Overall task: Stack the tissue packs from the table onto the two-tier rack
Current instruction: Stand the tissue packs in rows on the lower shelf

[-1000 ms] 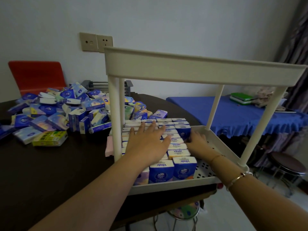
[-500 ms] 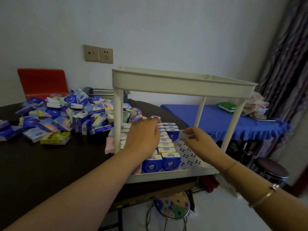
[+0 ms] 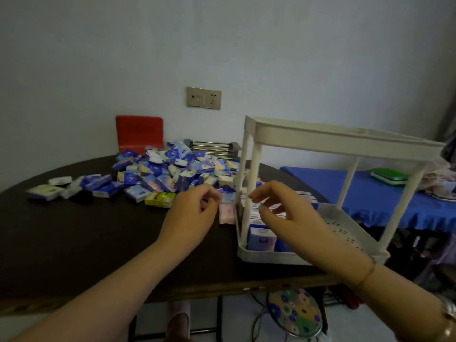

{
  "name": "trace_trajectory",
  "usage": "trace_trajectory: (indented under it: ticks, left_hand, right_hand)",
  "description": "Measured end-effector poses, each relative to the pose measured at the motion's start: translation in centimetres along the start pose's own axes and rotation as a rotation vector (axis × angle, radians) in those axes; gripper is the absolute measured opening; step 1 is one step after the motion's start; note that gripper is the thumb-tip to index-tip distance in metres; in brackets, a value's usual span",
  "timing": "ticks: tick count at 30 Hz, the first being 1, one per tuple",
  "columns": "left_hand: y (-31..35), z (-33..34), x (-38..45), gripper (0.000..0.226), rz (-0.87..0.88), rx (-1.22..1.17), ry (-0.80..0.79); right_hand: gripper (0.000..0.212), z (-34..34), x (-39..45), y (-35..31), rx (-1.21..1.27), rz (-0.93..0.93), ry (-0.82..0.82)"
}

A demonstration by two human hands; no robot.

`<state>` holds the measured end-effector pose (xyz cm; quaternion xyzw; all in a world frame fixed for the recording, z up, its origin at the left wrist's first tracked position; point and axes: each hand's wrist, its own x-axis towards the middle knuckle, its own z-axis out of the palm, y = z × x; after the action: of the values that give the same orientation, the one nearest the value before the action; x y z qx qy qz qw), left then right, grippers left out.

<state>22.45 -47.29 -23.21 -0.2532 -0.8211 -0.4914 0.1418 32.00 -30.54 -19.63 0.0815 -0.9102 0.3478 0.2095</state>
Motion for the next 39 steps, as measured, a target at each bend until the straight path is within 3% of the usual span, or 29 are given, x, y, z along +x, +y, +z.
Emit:
trace_trajectory:
  ticks: [8, 14, 17, 22, 28, 33, 36, 39]
  left_hand:
    - [-10.6, -5.0, 0.6, 0.017, -0.315, 0.131, 0.096]
    - [-15.4, -4.7, 3.0, 0.016, -0.397, 0.094, 0.108]
    - [-16.9, -4.4, 3.7, 0.017, -0.434, 0.013, 0.127]
    - [-17.8, -4.2, 4.0, 0.016, -0.446, -0.051, 0.148]
    - [-18.0, -4.2, 4.0, 0.017, -0.444, -0.086, 0.155]
    - [-17.9, -4.2, 4.0, 0.018, -0.473, -0.127, 0.173]
    - [-17.9, -4.3, 4.0, 0.019, -0.466, -0.139, 0.200]
    - [-18.0, -4.3, 3.9, 0.019, -0.450, -0.160, 0.211]
  right_hand:
    - [0.022, 10.8, 6.2, -0.7, -0.005, 0.005, -0.125]
    - [0.032, 18.0, 12.6, 4.5, -0.277, 0.119, -0.081]
    - [0.044, 20.1, 15.4, 6.7, -0.548, 0.061, -0.009]
    - [0.066, 21.5, 19.0, 8.6, -0.947, -0.032, -0.066]
    - [0.072, 22.0, 22.4, 9.1, -1.180, -0.098, -0.165]
    - [0.055, 21.6, 22.7, 8.8, -1.356, -0.223, -0.182]
    - [0.053, 20.4, 22.2, 8.8, -1.317, -0.288, -0.173]
    - [0.056, 19.7, 21.3, 8.3, -1.209, -0.224, -0.156]
